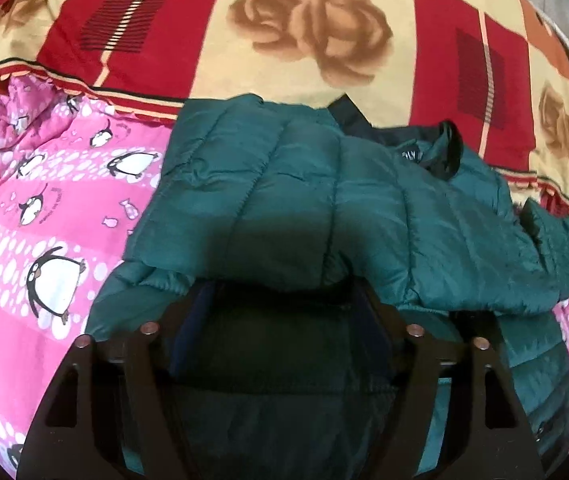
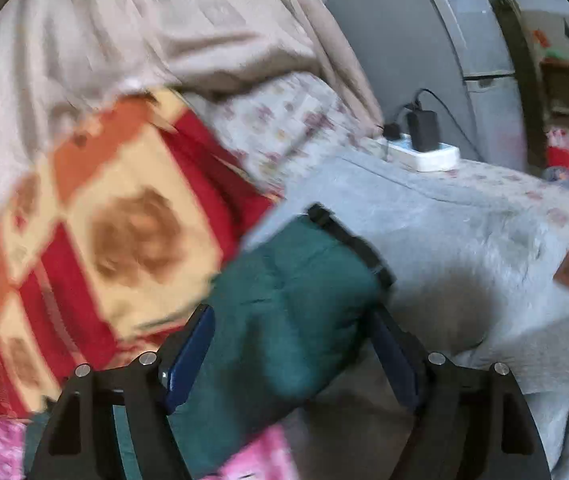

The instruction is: Fold large clothes

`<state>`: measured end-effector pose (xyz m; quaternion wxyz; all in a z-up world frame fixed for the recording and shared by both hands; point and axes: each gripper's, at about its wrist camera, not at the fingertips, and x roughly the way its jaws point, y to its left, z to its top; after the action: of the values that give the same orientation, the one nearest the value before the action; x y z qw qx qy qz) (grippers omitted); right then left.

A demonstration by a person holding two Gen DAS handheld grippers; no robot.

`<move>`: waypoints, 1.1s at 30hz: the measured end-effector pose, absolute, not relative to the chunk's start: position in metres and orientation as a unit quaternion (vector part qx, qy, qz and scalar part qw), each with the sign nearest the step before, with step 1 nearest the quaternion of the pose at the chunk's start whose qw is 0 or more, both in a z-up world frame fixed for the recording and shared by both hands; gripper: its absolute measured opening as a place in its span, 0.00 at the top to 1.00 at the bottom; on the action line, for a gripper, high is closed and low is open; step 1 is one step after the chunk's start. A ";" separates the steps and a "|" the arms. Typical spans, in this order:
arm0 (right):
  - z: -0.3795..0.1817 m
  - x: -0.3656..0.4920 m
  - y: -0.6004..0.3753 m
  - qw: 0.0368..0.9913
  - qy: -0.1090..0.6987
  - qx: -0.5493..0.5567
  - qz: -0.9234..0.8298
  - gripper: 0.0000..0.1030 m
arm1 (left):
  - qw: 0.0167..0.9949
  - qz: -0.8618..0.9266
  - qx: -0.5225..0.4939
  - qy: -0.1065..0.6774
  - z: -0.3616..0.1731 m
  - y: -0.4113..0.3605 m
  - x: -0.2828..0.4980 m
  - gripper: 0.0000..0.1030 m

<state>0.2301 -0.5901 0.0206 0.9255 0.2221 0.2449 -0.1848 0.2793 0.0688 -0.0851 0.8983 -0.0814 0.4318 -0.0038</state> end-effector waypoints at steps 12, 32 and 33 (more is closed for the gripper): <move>0.028 0.253 -0.581 0.924 0.247 0.223 -0.185 0.73 | 0.893 -0.004 -0.072 0.444 -0.090 0.066 0.282 0.26; 0.034 0.240 -0.279 0.946 0.256 0.197 0.034 0.85 | 0.909 0.119 0.068 0.394 -0.062 0.070 0.275 0.26; 0.033 0.246 -0.261 0.943 0.262 0.197 0.052 0.85 | 0.908 0.134 0.072 0.391 -0.060 0.074 0.277 0.26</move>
<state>0.2458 -0.2608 0.0332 0.9434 0.1969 0.2617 0.0524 0.2767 0.0745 -0.0600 0.9076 0.0724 0.3913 0.1341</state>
